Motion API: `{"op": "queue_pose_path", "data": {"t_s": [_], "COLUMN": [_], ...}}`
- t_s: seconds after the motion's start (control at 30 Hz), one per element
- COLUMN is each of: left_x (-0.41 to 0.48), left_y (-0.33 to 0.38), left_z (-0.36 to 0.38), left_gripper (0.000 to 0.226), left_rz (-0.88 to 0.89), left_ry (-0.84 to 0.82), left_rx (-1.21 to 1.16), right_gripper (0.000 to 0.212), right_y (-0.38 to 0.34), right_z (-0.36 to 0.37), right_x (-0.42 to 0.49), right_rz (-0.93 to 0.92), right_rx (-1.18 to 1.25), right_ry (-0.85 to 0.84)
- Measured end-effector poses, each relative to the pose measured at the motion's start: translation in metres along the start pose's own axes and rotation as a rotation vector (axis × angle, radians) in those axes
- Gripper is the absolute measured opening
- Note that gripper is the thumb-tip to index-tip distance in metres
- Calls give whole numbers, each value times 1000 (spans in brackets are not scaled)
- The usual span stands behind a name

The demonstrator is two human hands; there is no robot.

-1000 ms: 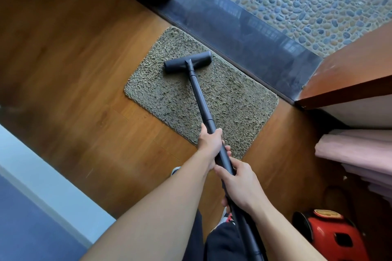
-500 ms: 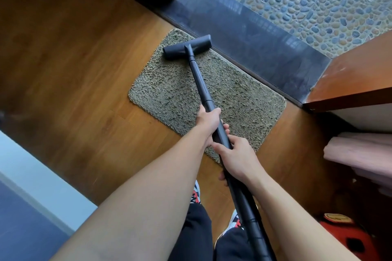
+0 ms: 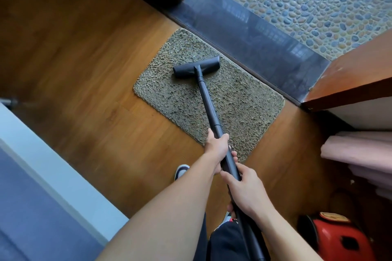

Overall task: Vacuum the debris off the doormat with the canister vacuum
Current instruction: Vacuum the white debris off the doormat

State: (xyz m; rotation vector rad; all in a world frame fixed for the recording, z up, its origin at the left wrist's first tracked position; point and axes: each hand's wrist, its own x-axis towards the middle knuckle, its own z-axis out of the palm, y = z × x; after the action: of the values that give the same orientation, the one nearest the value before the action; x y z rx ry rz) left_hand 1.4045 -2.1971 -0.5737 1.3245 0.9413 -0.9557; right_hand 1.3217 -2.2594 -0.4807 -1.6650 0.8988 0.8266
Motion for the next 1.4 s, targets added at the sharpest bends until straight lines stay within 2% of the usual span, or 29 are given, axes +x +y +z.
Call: {"op": "queue_pose_path", "data": {"t_s": [0.3, 0.37, 0.47, 0.73, 0.83, 1.03, 1.23, 1.4], "left_x": [-33, -39, -44, -34, -23, 0, 28, 51], "left_y": [-74, -82, -79, -17, 12, 61, 114, 143], "left_z": [15, 15, 11, 6, 4, -9, -25, -34], "left_gripper": [68, 68, 69, 63, 67, 64, 70, 65], "left_rz": [-37, -36, -15, 50, 64, 80, 87, 70], "left_ry": [2, 4, 9, 19, 26, 5, -12, -3], "left_rx": [-9, -7, 7, 27, 9, 2, 32, 73], "right_gripper": [4, 8, 3, 13, 18, 13, 13, 19], "right_y": [65, 72, 69, 12, -19, -68, -114, -135], "right_z": [-12, -13, -12, -10, -10, 2, 20, 29], "right_x": [-44, -51, -52, -32, -20, 3, 36, 63], "right_rz": [-28, -25, -20, -21, -25, -23, -23, -24], "right_rx": [-36, -30, -10, 22, 34, 38, 56, 22], "right_ry": [-31, -35, -45, -15, -6, 36, 55, 69]}}
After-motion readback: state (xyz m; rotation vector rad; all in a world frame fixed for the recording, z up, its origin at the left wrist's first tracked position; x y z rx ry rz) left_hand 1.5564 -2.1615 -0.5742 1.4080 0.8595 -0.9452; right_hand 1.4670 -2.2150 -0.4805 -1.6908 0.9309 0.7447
